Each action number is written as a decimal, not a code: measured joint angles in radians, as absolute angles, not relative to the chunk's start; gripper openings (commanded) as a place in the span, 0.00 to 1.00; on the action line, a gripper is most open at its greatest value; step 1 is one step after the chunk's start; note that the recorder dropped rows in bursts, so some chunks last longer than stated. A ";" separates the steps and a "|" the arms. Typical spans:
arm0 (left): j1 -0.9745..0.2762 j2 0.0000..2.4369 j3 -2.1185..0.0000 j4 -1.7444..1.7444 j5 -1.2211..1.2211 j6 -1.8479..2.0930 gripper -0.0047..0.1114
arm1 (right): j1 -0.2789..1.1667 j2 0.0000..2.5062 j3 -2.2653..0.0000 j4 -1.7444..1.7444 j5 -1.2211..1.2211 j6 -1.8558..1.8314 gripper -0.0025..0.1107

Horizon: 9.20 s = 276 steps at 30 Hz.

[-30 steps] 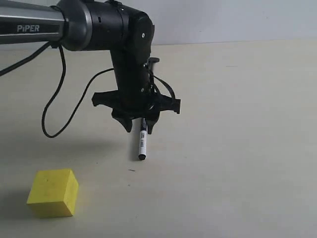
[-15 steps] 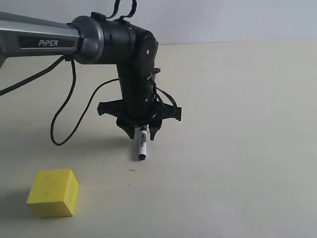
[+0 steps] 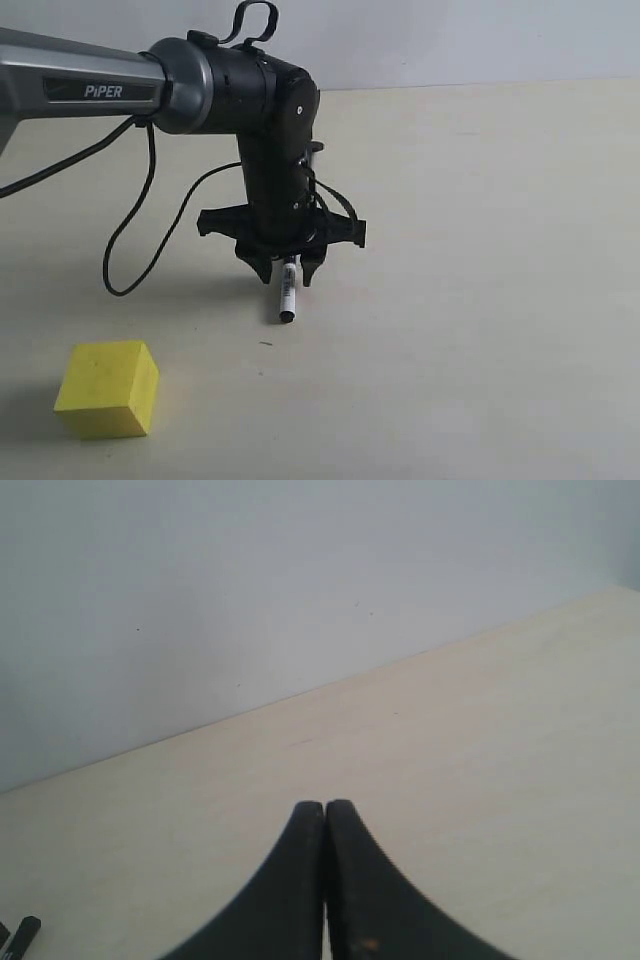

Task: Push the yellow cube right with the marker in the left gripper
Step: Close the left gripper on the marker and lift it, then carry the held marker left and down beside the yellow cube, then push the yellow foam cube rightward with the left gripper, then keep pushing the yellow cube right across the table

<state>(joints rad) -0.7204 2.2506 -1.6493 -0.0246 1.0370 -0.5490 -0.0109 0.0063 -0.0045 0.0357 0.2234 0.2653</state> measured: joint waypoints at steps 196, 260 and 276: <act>-0.831 1.583 -0.684 0.495 0.804 0.479 0.04 | -0.011 0.006 -0.005 0.036 0.223 0.265 0.02; -1.107 1.861 -1.047 0.198 0.796 0.433 0.04 | -0.011 0.006 -0.005 0.036 0.223 0.265 0.02; -1.099 1.879 -1.091 0.171 0.862 0.389 0.04 | -0.011 0.006 -0.005 0.036 0.223 0.265 0.02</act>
